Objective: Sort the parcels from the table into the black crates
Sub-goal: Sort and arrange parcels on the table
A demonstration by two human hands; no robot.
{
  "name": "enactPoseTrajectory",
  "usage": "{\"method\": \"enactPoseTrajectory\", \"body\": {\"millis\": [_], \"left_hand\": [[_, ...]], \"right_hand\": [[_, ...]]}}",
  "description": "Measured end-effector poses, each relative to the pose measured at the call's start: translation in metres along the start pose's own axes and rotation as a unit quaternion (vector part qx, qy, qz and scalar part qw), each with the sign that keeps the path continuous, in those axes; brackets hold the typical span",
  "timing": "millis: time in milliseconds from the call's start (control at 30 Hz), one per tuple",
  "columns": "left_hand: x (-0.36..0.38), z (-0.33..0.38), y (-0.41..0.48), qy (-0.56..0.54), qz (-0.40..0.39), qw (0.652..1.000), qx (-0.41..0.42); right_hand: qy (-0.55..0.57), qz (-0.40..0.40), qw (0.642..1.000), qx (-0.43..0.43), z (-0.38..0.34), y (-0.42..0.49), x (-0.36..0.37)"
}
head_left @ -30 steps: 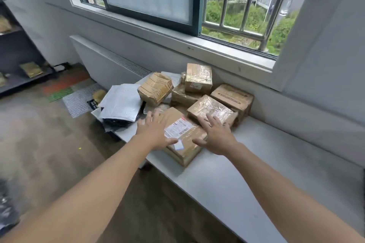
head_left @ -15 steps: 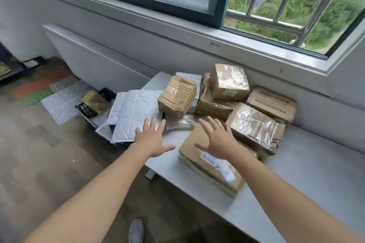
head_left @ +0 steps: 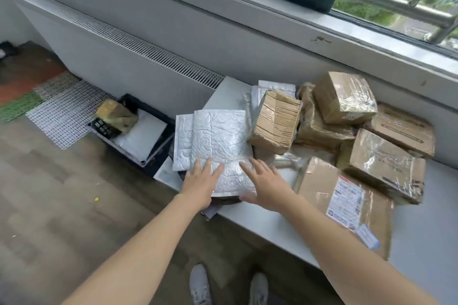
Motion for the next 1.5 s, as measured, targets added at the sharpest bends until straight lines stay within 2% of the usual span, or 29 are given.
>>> {"method": "enactPoseTrajectory", "body": {"millis": [100, 167, 267, 333, 367, 433, 500, 633, 767, 900, 1033, 1133, 1333, 1400, 1500], "left_hand": [[0.000, -0.007, 0.004, -0.037, -0.010, 0.998, 0.049], [-0.007, -0.012, 0.004, -0.051, -0.007, 0.996, 0.073], [-0.018, -0.018, 0.006, -0.059, 0.017, 0.995, 0.074], [-0.020, -0.018, 0.006, -0.067, 0.010, 0.995, 0.072], [-0.020, -0.017, 0.006, -0.071, 0.004, 0.995, 0.069], [-0.019, -0.016, 0.005, -0.103, 0.004, 0.993, 0.052], [-0.021, -0.018, 0.005, -0.152, 0.028, 0.987, 0.033], [-0.031, -0.031, 0.003, -0.251, 0.092, 0.963, 0.033], [-0.047, -0.044, -0.002, -0.354, 0.161, 0.921, 0.019], [-0.064, -0.054, -0.004, -0.493, 0.208, 0.844, -0.045], [-0.071, -0.053, -0.004, -0.637, 0.241, 0.728, -0.079], [-0.067, -0.054, -0.002, -0.677, 0.246, 0.684, -0.111], [-0.048, -0.051, 0.002, -0.695, 0.241, 0.655, -0.173], [-0.037, -0.053, 0.004, -0.665, 0.218, 0.684, -0.209], [-0.024, -0.053, 0.017, -0.662, 0.164, 0.713, -0.163]], "right_hand": [[-0.028, -0.018, 0.999, -0.015, -0.010, 0.012, 0.002], [-0.026, 0.007, 0.999, -0.029, -0.017, 0.017, -0.005], [0.010, 0.178, 0.983, -0.031, -0.018, 0.017, -0.036], [-0.011, 0.279, 0.960, 0.027, -0.004, 0.018, -0.059], [-0.019, 0.283, 0.956, 0.074, 0.006, 0.020, -0.068], [-0.029, 0.218, 0.961, 0.165, 0.028, 0.028, -0.076], [-0.023, 0.153, 0.964, 0.216, 0.046, 0.034, -0.077], [0.015, 0.126, 0.969, 0.212, 0.059, 0.040, -0.076], [0.027, 0.183, 0.963, 0.195, 0.060, 0.039, -0.091], [0.064, 0.208, 0.954, 0.206, 0.068, 0.028, -0.100], [0.024, 0.194, 0.963, 0.184, 0.060, 0.019, -0.095], [0.000, 0.206, 0.962, 0.179, 0.046, 0.015, -0.091], [-0.031, 0.214, 0.964, 0.155, 0.000, 0.025, -0.091], [-0.031, 0.213, 0.965, 0.150, -0.007, 0.029, -0.089], [-0.034, 0.214, 0.965, 0.148, -0.003, 0.031, -0.083]]}}
Point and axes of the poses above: each hand's wrist, its own y-axis towards the middle knuckle, its own x-axis out of the palm, z = x × y, the point moved 4 cm from there along y, towards the middle knuckle
